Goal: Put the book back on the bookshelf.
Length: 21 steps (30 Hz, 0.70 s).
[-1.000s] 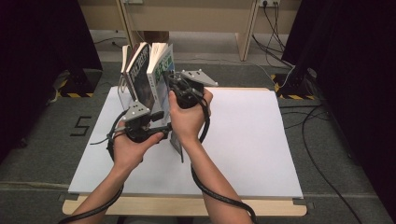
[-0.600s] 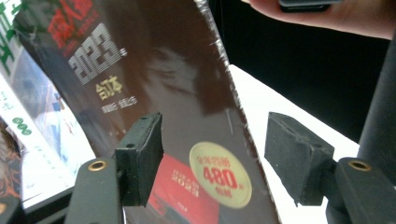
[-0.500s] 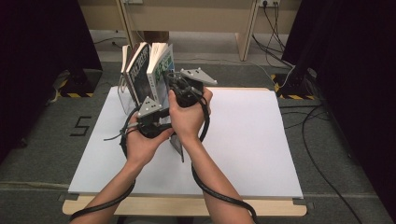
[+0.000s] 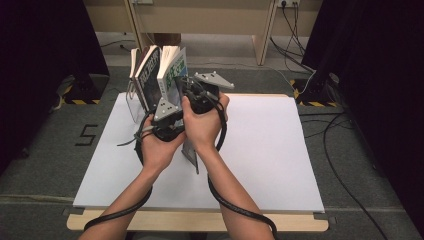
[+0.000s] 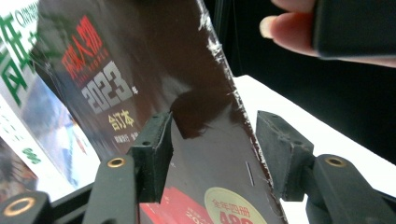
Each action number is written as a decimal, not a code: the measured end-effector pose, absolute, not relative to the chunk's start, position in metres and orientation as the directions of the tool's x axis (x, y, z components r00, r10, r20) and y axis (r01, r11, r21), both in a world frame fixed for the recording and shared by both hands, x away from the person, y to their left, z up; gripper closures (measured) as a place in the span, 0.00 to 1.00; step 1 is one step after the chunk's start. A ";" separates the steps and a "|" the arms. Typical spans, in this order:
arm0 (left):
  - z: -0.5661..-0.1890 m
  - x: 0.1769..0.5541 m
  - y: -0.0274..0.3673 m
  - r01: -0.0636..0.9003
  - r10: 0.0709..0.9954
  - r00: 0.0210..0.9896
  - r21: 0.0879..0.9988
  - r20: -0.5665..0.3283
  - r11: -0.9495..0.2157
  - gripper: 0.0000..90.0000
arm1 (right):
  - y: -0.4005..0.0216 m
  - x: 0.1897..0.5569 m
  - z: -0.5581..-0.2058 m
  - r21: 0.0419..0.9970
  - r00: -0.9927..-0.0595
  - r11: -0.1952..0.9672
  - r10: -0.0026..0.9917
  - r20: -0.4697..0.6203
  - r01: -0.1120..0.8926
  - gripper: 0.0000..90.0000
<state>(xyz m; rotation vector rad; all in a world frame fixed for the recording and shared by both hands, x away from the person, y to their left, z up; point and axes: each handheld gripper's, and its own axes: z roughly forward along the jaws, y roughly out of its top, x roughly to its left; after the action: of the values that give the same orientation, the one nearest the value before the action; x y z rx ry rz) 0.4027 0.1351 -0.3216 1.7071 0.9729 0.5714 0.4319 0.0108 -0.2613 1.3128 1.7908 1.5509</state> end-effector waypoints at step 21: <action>-0.332 0.386 0.154 0.393 0.863 0.485 0.917 -0.139 -0.073 0.95 | 0.022 0.429 -0.267 0.924 -0.487 0.028 0.856 0.174 0.380 0.87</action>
<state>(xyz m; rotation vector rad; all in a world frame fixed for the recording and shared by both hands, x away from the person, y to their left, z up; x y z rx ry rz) 0.3863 0.1540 -0.3321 1.6745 1.0888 0.5562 0.4285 0.0223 -0.2672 1.2522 1.8782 1.4588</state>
